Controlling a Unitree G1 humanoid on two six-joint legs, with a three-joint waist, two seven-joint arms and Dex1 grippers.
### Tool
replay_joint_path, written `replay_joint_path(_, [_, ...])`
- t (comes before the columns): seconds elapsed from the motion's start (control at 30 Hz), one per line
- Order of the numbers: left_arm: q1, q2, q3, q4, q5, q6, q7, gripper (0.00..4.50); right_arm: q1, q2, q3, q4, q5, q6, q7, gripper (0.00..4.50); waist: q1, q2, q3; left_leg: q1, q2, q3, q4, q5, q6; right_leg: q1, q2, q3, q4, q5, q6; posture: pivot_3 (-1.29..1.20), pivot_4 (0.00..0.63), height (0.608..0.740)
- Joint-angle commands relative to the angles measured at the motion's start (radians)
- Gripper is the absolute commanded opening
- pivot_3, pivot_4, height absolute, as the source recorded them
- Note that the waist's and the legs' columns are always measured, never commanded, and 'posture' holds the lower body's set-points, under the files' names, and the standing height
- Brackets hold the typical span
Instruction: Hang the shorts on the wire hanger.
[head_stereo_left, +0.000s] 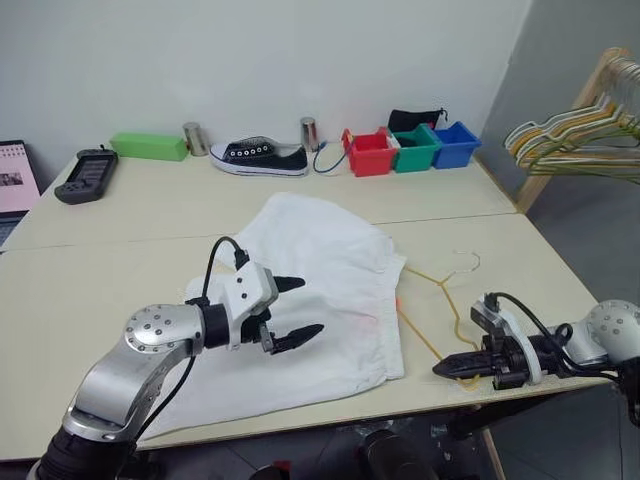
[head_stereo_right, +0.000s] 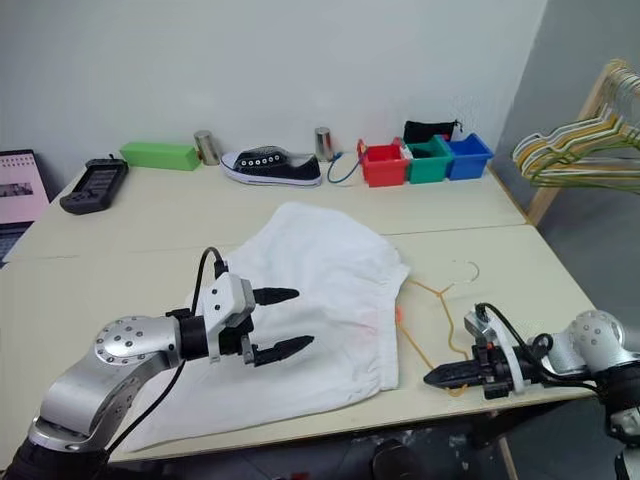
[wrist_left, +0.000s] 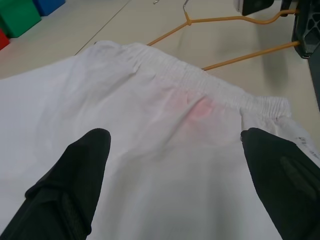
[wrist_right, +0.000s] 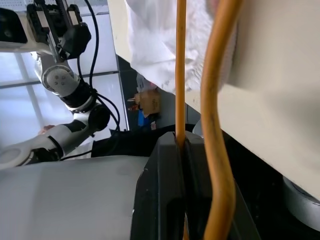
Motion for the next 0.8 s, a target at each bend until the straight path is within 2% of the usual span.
replay_joint_path(0.03, [-0.008,-0.005,0.005,-0.009,0.007,-0.023,0.008,4.43,-0.054,0.049,-0.029,0.067,-0.01,0.002,-0.043,0.0,0.009,0.0,0.0,-0.004,0.0,0.0,0.001,0.0,0.0,-0.004,0.0,0.0,0.001,0.0,0.0,-0.2,0.044,0.74])
replay_joint_path(0.27, [0.008,-0.004,0.011,-0.013,0.014,-0.03,0.008,4.43,-0.072,0.135,-0.11,0.066,-0.162,-0.062,-0.084,0.0,0.038,0.003,0.0,-0.006,0.001,-0.001,0.008,0.0,0.0,-0.005,0.002,0.0,0.003,0.002,0.003,-0.19,0.035,0.74])
replay_joint_path(0.4, [0.008,0.007,0.031,0.001,0.015,-0.039,0.003,4.43,-0.113,0.121,-0.128,-0.003,-0.248,-0.133,-0.037,0.0,0.038,0.005,0.0,-0.007,0.0,-0.001,0.011,0.0,0.0,-0.004,0.002,0.001,0.003,0.003,0.005,-0.19,0.032,0.74])
replay_joint_path(0.6, [-0.035,0.035,0.057,0.05,0.01,-0.056,-0.022,4.43,-0.142,0.022,-0.039,-0.258,-0.389,-0.265,0.103,0.0,0.038,0.012,-0.004,-0.007,0.001,-0.001,0.011,0.0,0.0,-0.005,0.002,0.001,0.004,0.004,0.005,-0.19,0.022,0.74])
replay_joint_path(0.67, [-0.056,0.042,0.06,0.068,0.012,-0.063,-0.033,4.43,-0.149,-0.008,-0.009,-0.286,-0.449,-0.32,0.144,0.0,0.038,0.012,-0.005,-0.007,0.001,-0.001,0.01,0.0,0.0,-0.005,0.002,0.001,0.003,0.003,0.004,-0.19,0.02,0.74])
replay_joint_path(0.8, [-0.149,0.073,0.067,0.118,0.014,-0.086,-0.078,4.43,-0.14,-0.083,0.127,-0.347,-0.729,-0.622,0.213,0.0,0.038,0.012,-0.005,-0.007,0.001,0.0,0.011,0.0,0.0,-0.005,0.002,0.001,0.002,0.003,0.004,-0.19,0.013,0.74])
